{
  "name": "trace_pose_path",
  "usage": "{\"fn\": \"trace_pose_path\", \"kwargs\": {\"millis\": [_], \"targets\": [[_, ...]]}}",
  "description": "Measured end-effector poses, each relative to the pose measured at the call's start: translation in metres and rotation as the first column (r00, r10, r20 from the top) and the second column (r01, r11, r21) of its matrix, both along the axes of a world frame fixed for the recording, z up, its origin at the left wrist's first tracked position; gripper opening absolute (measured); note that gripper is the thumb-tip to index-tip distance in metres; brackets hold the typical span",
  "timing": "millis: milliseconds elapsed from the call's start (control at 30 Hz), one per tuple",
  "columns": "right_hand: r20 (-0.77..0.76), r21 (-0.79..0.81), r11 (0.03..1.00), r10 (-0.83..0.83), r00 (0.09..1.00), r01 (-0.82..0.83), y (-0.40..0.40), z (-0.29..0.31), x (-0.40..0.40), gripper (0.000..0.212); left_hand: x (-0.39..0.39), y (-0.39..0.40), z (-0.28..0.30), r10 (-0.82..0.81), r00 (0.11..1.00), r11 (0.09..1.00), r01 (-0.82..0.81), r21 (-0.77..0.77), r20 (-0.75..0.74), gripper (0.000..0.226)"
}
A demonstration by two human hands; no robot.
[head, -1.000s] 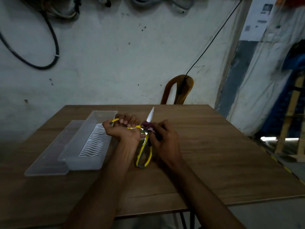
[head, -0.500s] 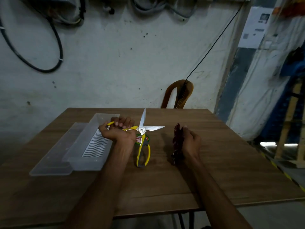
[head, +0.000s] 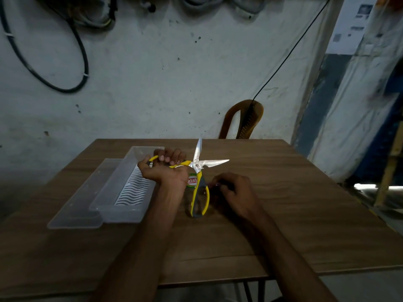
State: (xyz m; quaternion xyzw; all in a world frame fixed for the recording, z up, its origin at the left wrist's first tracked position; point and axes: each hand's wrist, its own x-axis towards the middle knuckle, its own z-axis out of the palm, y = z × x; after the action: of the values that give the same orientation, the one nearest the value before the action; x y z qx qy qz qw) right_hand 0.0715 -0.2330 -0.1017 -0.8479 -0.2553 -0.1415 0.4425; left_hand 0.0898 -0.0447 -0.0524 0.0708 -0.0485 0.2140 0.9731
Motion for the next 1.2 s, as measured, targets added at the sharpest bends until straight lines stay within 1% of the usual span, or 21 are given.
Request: {"fn": "trace_pose_path", "kwargs": {"millis": [67, 100, 133, 167, 200, 233, 333, 400, 433, 467, 500, 567, 633, 700, 767, 833, 900, 967, 1067, 1133, 1200], "targets": [[0.021, -0.089, 0.996, 0.013, 1.000, -0.011, 0.001, 0.001, 0.000, 0.016, 0.000, 0.000, 0.000, -0.002, 1.000, 1.000, 0.002, 0.001, -0.002, 0.030], [0.074, -0.186, 0.982, 0.003, 0.997, 0.011, 0.001, 0.002, -0.001, 0.013, 0.001, 0.001, -0.001, -0.003, 1.000, 1.000, 0.003, 0.001, -0.005, 0.030], [0.145, -0.325, 0.943, -0.016, 0.989, 0.063, 0.002, 0.004, -0.003, 0.018, 0.001, 0.001, -0.001, -0.005, 1.000, 1.000, 0.005, 0.001, -0.007, 0.029], [0.218, -0.466, 0.876, -0.023, 0.976, 0.125, 0.002, 0.005, -0.004, 0.025, 0.001, 0.001, -0.001, -0.007, 1.000, 1.000, 0.007, 0.000, -0.008, 0.029], [0.278, -0.571, 0.801, -0.018, 0.961, 0.180, 0.003, 0.007, -0.005, 0.031, 0.001, 0.001, 0.000, -0.008, 1.000, 1.000, 0.008, -0.003, -0.010, 0.029], [0.324, -0.633, 0.742, -0.005, 0.946, 0.220, 0.004, 0.011, -0.007, 0.034, 0.000, 0.000, 0.000, -0.008, 1.000, 1.000, 0.008, -0.007, -0.011, 0.028], [0.398, -0.695, 0.651, -0.007, 0.917, 0.306, 0.004, 0.024, -0.008, 0.031, 0.000, 0.001, 0.001, 0.001, 1.000, 1.000, -0.001, -0.015, -0.026, 0.029], [0.376, -0.716, 0.614, -0.064, 0.925, 0.333, -0.003, 0.032, -0.006, 0.032, 0.001, 0.003, 0.001, -0.002, 0.999, 1.000, 0.001, -0.021, -0.034, 0.029], [0.339, -0.718, 0.621, -0.083, 0.937, 0.315, -0.008, 0.036, -0.006, 0.031, 0.001, 0.003, 0.001, -0.007, 0.999, 1.000, 0.006, -0.021, -0.036, 0.029], [0.272, -0.696, 0.667, -0.099, 0.957, 0.266, -0.014, 0.039, -0.006, 0.029, 0.001, 0.003, 0.001, -0.014, 0.999, 1.000, 0.013, -0.018, -0.034, 0.029], [0.186, -0.635, 0.744, -0.115, 0.976, 0.209, -0.020, 0.044, -0.007, 0.028, 0.000, 0.002, 0.001, -0.019, 0.999, 1.000, 0.018, -0.014, -0.032, 0.028], [0.063, -0.395, 0.905, -0.143, 0.988, 0.157, -0.032, 0.051, -0.009, 0.024, 0.000, 0.000, 0.001, -0.024, 0.999, 1.000, 0.023, -0.010, -0.034, 0.028], [-0.031, -0.145, 0.974, -0.181, 0.983, 0.175, -0.043, 0.057, -0.010, 0.016, 0.000, -0.001, 0.001, -0.027, 0.999, 1.000, 0.027, -0.009, -0.039, 0.028], [-0.181, 0.070, 0.978, -0.182, 0.967, 0.197, -0.048, 0.062, -0.011, 0.013, 0.001, -0.001, 0.000, -0.027, 0.999, 1.000, 0.026, -0.009, -0.040, 0.028], [-0.379, 0.287, 0.921, -0.144, 0.914, 0.264, -0.052, 0.068, -0.009, 0.021, 0.002, -0.001, 0.000, -0.021, 0.999, 1.000, 0.021, 0.001, -0.039, 0.027], [-0.506, 0.418, 0.860, -0.048, 0.861, 0.293, -0.056, 0.074, -0.007, 0.029, 0.001, -0.001, 0.000, -0.017, 0.999, 1.000, 0.017, 0.011, -0.039, 0.027], [-0.521, 0.405, 0.887, 0.024, 0.853, 0.223, -0.061, 0.074, -0.007, 0.037, 0.001, -0.001, 0.001, -0.016, 0.999, 1.000, 0.016, 0.006, -0.041, 0.027], [-0.483, 0.302, 0.948, 0.058, 0.874, 0.104, -0.066, 0.068, -0.008, 0.034, 0.000, -0.002, 0.001, -0.014, 0.999, 1.000, 0.014, -0.002, -0.045, 0.027], [-0.446, 0.121, 0.993, 0.037, 0.895, 0.019, -0.072, 0.053, -0.005, 0.035, 0.000, -0.002, 0.002, -0.005, 0.999, 1.000, 0.005, -0.003, -0.048, 0.028], [-0.467, 0.038, 0.999, 0.008, 0.884, 0.011, -0.078, 0.050, -0.003, 0.036, 0.000, -0.002, 0.001, 0.002, 0.999, 1.000, -0.002, 0.008, -0.054, 0.028], [-0.479, -0.084, 0.996, -0.005, 0.878, -0.040, -0.086, 0.055, -0.001, 0.039, 0.000, -0.002, 0.001, 0.001, 0.999, 1.000, 0.000, 0.010, -0.053, 0.028]]}}
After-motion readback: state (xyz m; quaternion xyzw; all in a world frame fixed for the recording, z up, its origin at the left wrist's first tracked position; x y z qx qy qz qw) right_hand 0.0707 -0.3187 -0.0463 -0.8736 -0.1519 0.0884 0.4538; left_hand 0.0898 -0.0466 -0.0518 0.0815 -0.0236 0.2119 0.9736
